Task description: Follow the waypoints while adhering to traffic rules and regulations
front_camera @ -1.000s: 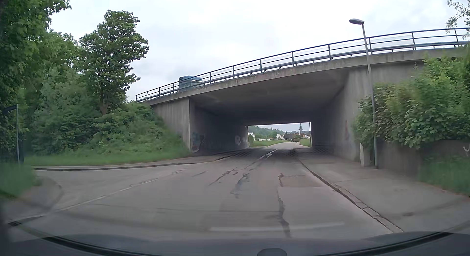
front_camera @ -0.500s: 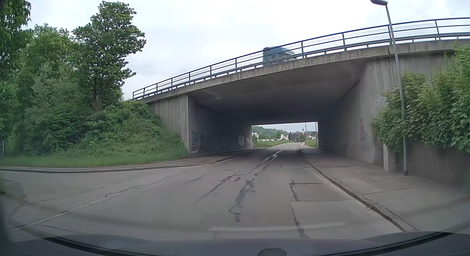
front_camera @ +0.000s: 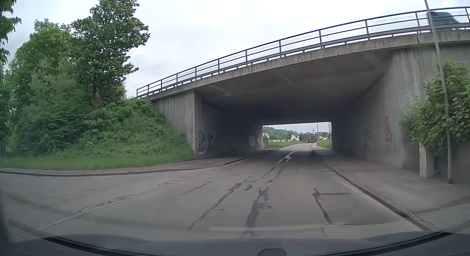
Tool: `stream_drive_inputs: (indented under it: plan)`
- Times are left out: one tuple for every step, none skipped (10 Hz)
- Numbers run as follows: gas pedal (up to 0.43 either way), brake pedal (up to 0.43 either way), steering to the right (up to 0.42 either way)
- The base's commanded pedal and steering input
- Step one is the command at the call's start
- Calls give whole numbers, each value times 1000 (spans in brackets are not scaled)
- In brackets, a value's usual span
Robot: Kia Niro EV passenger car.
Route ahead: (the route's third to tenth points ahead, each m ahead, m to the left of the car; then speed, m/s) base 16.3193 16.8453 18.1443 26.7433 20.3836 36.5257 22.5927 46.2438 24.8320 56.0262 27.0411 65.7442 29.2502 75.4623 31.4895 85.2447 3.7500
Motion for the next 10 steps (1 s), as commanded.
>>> stream_drive_inputs:
  plan:
    - [0,0,-146]
    - [0,0,-165]
    - [20,0,-184]
    - [28,0,-202]
    - [28,0,-232]
    - [28,0,-257]
    - [28,0,-275]
    - [28,0,-263]
    - [8,0,-216]
    - [0,0,-196]
